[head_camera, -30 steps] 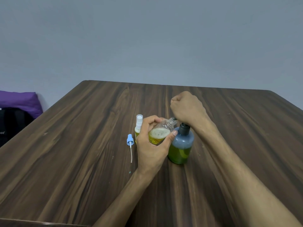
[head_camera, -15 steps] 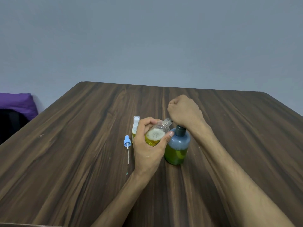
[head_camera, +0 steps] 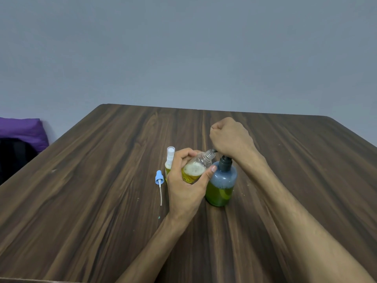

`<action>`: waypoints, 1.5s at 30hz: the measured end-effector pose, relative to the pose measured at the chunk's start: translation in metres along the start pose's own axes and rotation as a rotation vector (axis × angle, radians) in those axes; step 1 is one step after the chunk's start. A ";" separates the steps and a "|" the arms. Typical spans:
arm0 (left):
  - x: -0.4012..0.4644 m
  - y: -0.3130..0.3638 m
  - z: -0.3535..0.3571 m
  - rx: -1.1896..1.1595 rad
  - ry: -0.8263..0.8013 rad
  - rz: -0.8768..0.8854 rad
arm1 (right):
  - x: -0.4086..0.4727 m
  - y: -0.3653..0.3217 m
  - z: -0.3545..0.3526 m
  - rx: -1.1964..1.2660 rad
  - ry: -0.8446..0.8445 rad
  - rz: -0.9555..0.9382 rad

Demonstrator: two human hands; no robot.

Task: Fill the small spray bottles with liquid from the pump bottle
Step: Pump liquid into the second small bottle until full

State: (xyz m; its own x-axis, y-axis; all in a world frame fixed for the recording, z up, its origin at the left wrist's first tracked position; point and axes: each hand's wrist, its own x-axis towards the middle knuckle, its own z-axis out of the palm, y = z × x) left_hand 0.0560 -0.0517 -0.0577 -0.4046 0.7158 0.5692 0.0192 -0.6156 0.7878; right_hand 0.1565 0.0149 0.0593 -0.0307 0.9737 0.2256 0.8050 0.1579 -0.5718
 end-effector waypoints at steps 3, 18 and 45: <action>0.001 0.001 0.000 0.002 -0.011 0.007 | 0.001 0.001 0.002 0.008 0.024 0.005; 0.001 0.000 0.000 -0.007 -0.007 -0.008 | 0.000 0.002 0.001 -0.025 0.008 -0.012; 0.002 0.001 0.001 0.000 -0.012 0.014 | 0.003 0.003 -0.003 -0.023 0.022 -0.055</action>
State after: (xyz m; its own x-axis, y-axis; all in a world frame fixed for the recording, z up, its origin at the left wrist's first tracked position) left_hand 0.0562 -0.0506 -0.0561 -0.3928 0.7108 0.5834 0.0250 -0.6260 0.7795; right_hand 0.1605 0.0179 0.0608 -0.0624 0.9597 0.2740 0.8156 0.2072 -0.5402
